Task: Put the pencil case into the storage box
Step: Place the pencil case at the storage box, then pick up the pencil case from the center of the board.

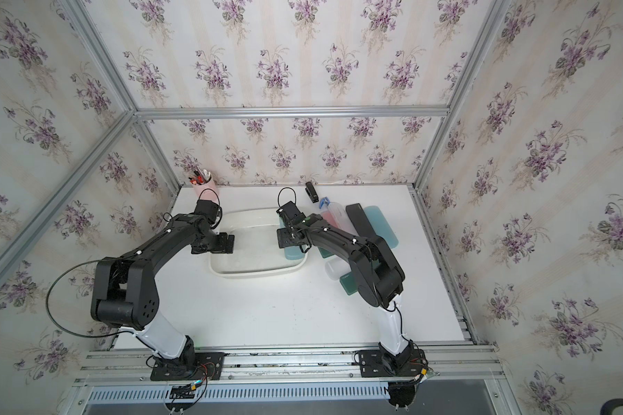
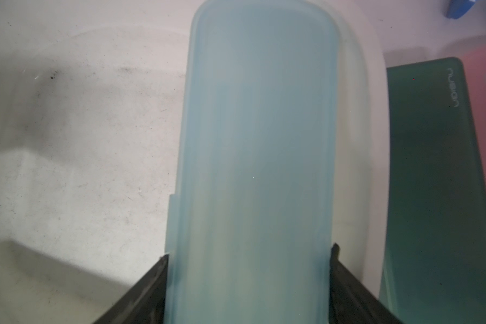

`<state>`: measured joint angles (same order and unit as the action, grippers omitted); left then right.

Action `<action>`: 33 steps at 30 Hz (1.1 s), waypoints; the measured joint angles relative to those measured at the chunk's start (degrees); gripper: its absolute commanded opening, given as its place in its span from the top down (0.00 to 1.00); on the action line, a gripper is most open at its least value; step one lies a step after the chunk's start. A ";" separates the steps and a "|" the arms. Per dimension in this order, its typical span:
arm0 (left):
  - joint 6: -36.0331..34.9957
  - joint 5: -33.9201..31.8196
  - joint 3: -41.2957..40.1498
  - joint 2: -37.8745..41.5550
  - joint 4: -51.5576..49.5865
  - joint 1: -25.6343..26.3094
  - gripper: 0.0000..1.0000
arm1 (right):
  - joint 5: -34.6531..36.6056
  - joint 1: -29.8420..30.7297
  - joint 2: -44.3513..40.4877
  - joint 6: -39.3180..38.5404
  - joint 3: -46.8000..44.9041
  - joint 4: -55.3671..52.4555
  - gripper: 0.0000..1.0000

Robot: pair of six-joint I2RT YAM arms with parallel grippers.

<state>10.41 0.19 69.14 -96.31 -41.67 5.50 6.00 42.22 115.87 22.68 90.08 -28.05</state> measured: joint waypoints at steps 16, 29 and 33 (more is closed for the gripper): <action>-0.94 -1.92 -0.79 -3.17 1.22 -1.64 0.03 | 4.44 -4.44 -11.80 -3.23 -5.07 -0.26 0.00; -2.34 -5.90 -0.24 -3.98 0.42 -7.02 0.03 | 1.57 -14.67 -4.66 -14.32 -9.94 1.75 0.02; -2.36 -7.04 -0.13 -3.98 0.28 -8.37 0.03 | 1.01 -14.71 -0.85 -16.70 -8.22 2.67 0.02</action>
<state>8.05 -6.85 69.01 -100.29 -41.39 -2.87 7.01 27.51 115.02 5.98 81.87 -25.39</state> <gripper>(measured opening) 0.969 0.981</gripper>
